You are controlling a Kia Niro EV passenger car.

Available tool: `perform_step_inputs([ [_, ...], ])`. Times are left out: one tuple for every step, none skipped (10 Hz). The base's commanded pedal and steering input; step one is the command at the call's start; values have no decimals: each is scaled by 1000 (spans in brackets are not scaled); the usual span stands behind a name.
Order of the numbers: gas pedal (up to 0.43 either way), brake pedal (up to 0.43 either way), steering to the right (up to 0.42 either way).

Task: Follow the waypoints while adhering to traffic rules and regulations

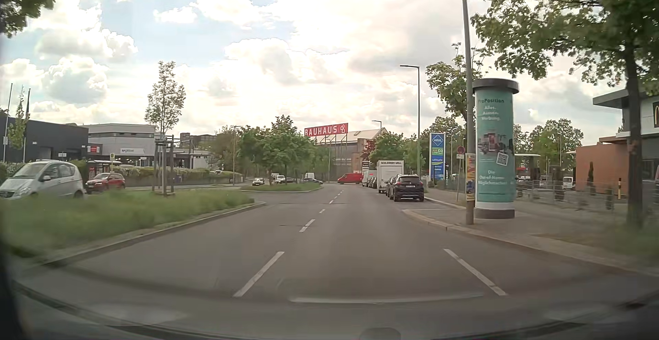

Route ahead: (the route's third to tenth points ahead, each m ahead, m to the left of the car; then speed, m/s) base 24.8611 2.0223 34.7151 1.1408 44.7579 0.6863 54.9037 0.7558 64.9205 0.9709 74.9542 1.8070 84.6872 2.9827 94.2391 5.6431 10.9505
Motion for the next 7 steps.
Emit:
perform_step_inputs([
  [150, 18, 5],
  [177, 18, 11],
  [197, 18, 11],
  [197, 18, 11],
  [197, 18, 11],
  [197, 18, 10],
  [189, 18, 10],
])
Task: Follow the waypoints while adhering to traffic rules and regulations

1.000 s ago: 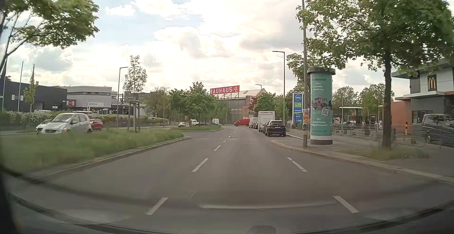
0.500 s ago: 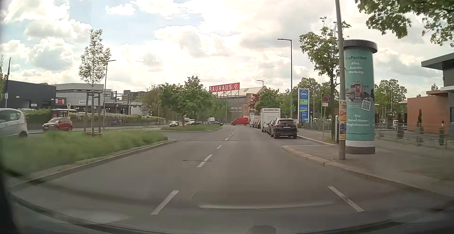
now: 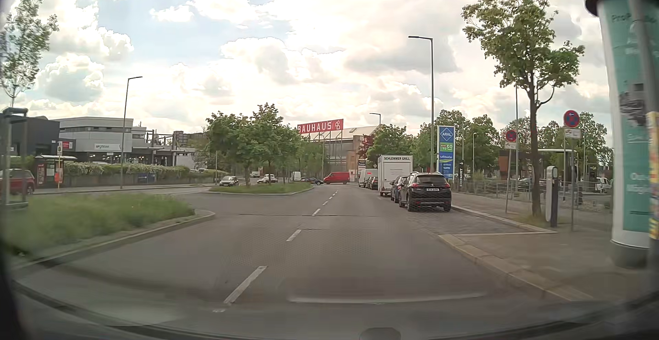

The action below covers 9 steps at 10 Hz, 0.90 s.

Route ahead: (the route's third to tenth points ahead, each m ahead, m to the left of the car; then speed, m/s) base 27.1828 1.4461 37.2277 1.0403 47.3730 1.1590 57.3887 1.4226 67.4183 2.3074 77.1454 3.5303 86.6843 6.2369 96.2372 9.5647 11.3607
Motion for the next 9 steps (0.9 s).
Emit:
perform_step_inputs([
  [189, 18, 7],
  [189, 18, 5],
  [189, 18, 4],
  [169, 18, 2],
  [169, 18, 1],
  [169, 18, 1],
  [169, 18, 2],
  [157, 18, 1],
  [157, 18, 1],
])
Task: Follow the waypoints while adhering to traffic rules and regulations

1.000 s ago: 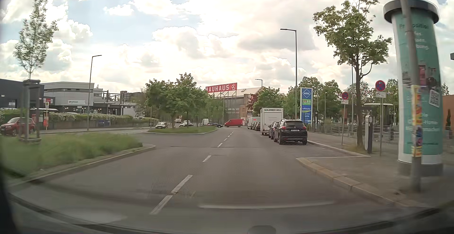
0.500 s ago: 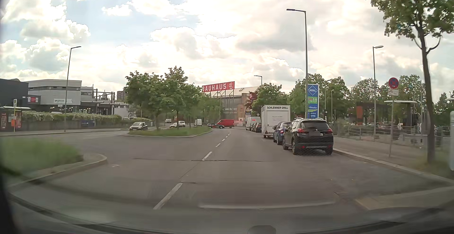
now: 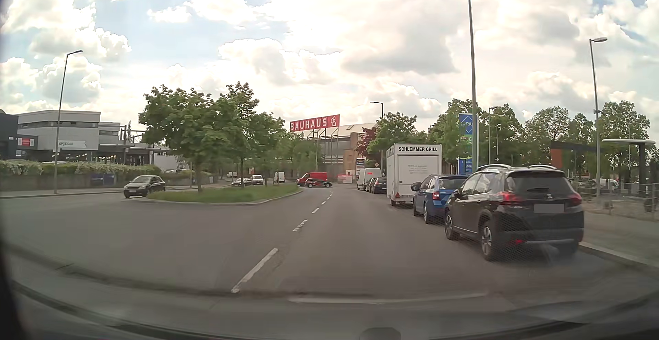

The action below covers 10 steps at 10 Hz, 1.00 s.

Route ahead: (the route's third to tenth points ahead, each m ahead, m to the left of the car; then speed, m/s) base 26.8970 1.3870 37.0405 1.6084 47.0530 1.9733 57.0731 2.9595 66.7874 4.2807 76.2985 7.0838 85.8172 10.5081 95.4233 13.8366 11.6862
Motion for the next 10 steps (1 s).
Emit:
perform_step_inputs([
  [150, 18, 0],
  [150, 18, -1],
  [150, 18, -1],
  [130, 18, -2],
  [118, 18, -2],
  [87, 18, -3],
  [87, 18, -2],
  [87, 18, -2],
  [67, 18, -2],
  [47, 18, -2],
])
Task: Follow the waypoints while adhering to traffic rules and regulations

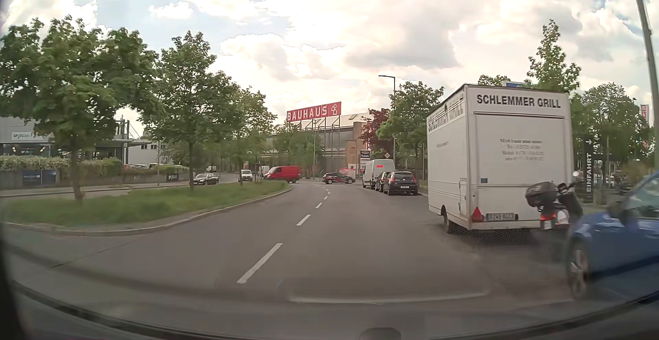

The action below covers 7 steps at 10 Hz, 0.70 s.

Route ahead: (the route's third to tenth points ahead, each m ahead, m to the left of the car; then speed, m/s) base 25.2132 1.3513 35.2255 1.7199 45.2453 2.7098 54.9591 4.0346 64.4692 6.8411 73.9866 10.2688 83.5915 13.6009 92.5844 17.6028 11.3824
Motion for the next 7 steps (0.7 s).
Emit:
perform_step_inputs([
  [47, 18, -1],
  [28, 18, 0],
  [8, 18, 0],
  [8, 18, 0],
  [20, 18, 0],
  [28, 18, 0],
  [47, 18, 0],
])
